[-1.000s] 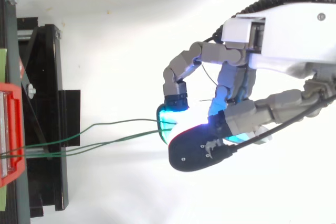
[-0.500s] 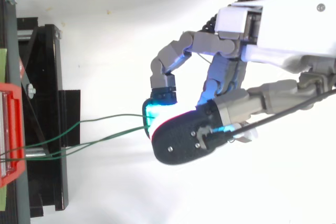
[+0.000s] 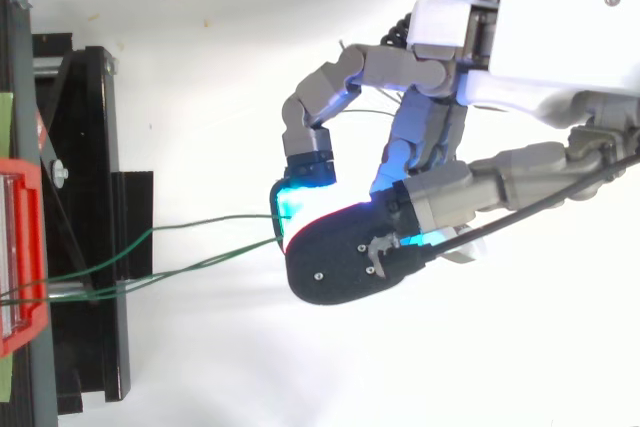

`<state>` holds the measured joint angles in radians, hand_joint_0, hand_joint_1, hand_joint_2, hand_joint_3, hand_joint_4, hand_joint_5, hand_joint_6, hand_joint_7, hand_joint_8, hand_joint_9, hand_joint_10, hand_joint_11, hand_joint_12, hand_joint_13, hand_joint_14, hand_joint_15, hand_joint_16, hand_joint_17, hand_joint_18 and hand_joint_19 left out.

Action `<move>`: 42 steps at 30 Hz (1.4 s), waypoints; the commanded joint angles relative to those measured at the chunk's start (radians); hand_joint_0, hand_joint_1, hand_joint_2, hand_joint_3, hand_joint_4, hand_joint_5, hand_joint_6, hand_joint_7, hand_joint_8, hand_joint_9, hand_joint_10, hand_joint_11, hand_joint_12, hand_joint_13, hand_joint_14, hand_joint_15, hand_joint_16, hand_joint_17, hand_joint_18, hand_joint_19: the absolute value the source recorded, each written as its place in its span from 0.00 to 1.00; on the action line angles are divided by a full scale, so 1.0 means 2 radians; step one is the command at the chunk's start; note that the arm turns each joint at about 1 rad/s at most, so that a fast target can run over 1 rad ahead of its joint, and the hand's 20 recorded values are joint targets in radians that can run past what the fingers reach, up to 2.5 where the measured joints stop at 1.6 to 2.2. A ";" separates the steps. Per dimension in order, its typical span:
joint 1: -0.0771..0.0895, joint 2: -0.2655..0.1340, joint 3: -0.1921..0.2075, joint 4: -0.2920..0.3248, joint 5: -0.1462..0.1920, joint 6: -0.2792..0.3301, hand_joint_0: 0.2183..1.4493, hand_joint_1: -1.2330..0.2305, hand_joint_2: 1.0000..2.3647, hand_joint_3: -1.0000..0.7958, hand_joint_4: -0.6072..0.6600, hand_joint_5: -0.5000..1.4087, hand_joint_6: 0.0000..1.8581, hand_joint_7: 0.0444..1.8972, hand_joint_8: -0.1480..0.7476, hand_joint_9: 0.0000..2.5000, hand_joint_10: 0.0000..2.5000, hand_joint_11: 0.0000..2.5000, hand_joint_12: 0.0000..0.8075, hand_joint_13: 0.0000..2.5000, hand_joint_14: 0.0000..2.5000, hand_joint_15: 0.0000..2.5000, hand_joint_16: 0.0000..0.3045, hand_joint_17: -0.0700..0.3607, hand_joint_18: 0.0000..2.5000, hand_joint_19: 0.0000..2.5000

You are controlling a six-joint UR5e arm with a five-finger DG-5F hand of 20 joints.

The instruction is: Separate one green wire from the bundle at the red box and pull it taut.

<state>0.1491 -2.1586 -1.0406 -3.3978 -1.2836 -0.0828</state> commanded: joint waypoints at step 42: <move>0.004 -0.001 -0.014 0.031 0.004 0.005 0.25 0.32 0.00 0.28 0.60 0.15 0.48 0.54 0.48 0.53 0.00 0.67 0.41 0.59 0.01 0.55 0.19 0.46 0.39 0.25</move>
<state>0.1594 -2.1598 -1.0687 -3.3378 -1.2758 -0.0740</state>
